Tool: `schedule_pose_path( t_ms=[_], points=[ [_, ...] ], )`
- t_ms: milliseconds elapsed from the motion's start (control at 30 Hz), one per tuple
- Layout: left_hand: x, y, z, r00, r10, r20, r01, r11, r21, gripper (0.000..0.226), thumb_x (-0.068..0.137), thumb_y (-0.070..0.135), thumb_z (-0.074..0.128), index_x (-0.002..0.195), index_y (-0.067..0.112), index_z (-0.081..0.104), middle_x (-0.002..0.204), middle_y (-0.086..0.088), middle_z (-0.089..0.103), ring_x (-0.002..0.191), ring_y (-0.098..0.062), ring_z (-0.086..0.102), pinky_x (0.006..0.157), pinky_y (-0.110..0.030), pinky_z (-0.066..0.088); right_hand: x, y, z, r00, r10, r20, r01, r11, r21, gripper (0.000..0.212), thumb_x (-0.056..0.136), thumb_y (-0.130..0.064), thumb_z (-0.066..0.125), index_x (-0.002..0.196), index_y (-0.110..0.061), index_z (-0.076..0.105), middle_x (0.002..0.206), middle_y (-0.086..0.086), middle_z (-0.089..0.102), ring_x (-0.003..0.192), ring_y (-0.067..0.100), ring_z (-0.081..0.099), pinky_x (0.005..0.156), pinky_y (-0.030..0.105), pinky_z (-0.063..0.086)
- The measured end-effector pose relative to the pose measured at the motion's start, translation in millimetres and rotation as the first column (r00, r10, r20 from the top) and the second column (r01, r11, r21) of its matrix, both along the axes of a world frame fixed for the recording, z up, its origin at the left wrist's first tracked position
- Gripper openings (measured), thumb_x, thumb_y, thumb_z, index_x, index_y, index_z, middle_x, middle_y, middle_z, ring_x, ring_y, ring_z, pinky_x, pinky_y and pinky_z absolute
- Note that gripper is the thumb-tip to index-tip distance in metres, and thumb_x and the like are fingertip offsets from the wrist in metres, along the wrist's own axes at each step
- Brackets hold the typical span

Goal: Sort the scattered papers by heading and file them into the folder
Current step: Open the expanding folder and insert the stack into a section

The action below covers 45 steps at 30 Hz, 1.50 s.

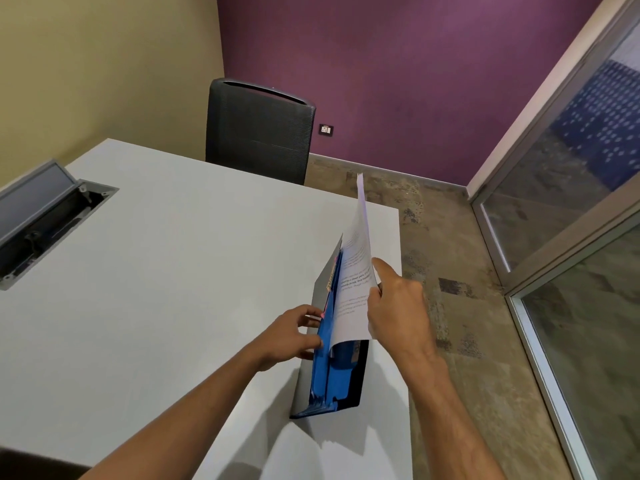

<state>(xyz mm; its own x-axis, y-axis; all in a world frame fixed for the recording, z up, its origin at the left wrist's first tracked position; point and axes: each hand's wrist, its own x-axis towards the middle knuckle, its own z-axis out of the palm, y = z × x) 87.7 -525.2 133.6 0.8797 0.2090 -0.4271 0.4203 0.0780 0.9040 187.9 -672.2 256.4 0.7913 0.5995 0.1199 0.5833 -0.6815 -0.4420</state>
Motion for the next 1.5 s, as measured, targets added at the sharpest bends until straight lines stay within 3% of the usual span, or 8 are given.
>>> schedule_pose_path(
  t_ms=[200, 333, 600, 767, 833, 967, 1233, 1500],
  points=[
    [2, -12, 2, 0.999, 0.050, 0.008, -0.051, 0.995, 0.091, 0.044, 0.084, 0.012, 0.068, 0.121, 0.027, 0.050, 0.123, 0.003, 0.056, 0.110, -0.020, 0.059, 0.069, -0.031, 0.061, -23, -3, -3, 0.999, -0.001, -0.042, 0.000, 1.000, -0.009, 0.040, 0.103, -0.014, 0.042, 0.143, -0.010, 0.043, 0.121, 0.014, 0.064, 0.094, 0.023, 0.065, 0.069, 0.033, 0.060],
    [3, -13, 5, 0.998, 0.061, 0.005, -0.061, 0.984, 0.166, 0.050, 0.084, 0.013, 0.068, 0.127, 0.026, 0.047, 0.125, 0.000, 0.055, 0.107, -0.025, 0.061, 0.071, -0.036, 0.062, -35, -5, -10, 0.997, 0.005, -0.083, -0.010, 0.998, -0.067, 0.048, 0.103, -0.015, 0.042, 0.150, -0.014, 0.034, 0.127, 0.012, 0.061, 0.100, 0.022, 0.065, 0.076, 0.034, 0.059],
    [-1, -12, 8, 0.998, 0.059, 0.016, -0.061, 0.952, 0.301, 0.059, 0.086, 0.017, 0.065, 0.137, 0.025, 0.038, 0.126, 0.000, 0.053, 0.087, -0.015, 0.067, 0.062, -0.023, 0.058, -53, -12, 1, 0.980, 0.035, -0.194, -0.060, 0.991, -0.123, 0.064, 0.103, -0.017, 0.039, 0.157, -0.022, 0.005, 0.122, 0.008, 0.060, 0.084, 0.009, 0.045, 0.067, 0.018, 0.038],
    [-2, -12, 9, 0.998, 0.067, 0.017, -0.069, 0.949, 0.307, 0.059, 0.087, 0.019, 0.067, 0.137, 0.025, 0.038, 0.124, -0.001, 0.054, 0.086, -0.015, 0.066, 0.059, -0.020, 0.055, -62, -7, -6, 0.972, 0.010, -0.236, -0.077, 0.959, -0.274, 0.075, 0.103, -0.020, 0.041, 0.155, -0.020, -0.013, 0.127, 0.006, 0.054, 0.091, 0.009, 0.045, 0.073, 0.020, 0.040],
    [-2, -11, 9, 0.997, 0.074, 0.015, -0.075, 0.945, 0.318, 0.059, 0.086, 0.019, 0.066, 0.137, 0.025, 0.038, 0.125, -0.002, 0.055, 0.086, -0.015, 0.066, 0.058, -0.020, 0.054, -63, -6, -7, 0.971, 0.013, -0.238, -0.087, 0.949, -0.304, 0.076, 0.103, -0.018, 0.041, 0.155, -0.020, -0.014, 0.127, 0.007, 0.054, 0.090, 0.009, 0.045, 0.075, 0.020, 0.041],
    [-1, -13, 10, 0.998, 0.060, 0.004, -0.057, 0.930, 0.363, 0.060, 0.086, 0.018, 0.064, 0.139, 0.026, 0.037, 0.128, -0.001, 0.054, 0.084, -0.013, 0.065, 0.054, -0.017, 0.050, -63, -10, 7, 0.970, 0.024, -0.240, -0.093, 0.955, -0.280, 0.069, 0.104, -0.017, 0.036, 0.155, -0.020, -0.011, 0.118, 0.006, 0.056, 0.068, 0.005, 0.037, 0.056, 0.015, 0.032],
    [1, -17, 13, 0.998, 0.054, 0.020, -0.057, 0.920, 0.387, 0.061, 0.088, 0.015, 0.061, 0.141, 0.025, 0.032, 0.126, 0.001, 0.053, 0.084, -0.010, 0.063, 0.057, -0.015, 0.048, -42, -7, 9, 0.959, -0.013, -0.282, -0.061, 0.966, -0.251, 0.067, 0.102, -0.012, 0.043, 0.157, -0.016, 0.005, 0.117, 0.013, 0.062, 0.085, 0.014, 0.050, 0.080, 0.025, 0.048],
    [-1, -14, 10, 0.997, 0.078, 0.023, -0.081, 0.918, 0.388, 0.052, 0.089, 0.011, 0.060, 0.136, 0.023, 0.040, 0.119, -0.002, 0.057, 0.081, -0.012, 0.064, 0.054, -0.014, 0.050, -47, 13, -24, 0.956, -0.049, -0.290, -0.019, 0.974, -0.228, 0.057, 0.099, -0.006, 0.040, 0.153, -0.012, 0.023, 0.113, 0.017, 0.061, 0.083, 0.021, 0.050, 0.072, 0.026, 0.037]
  ],
)
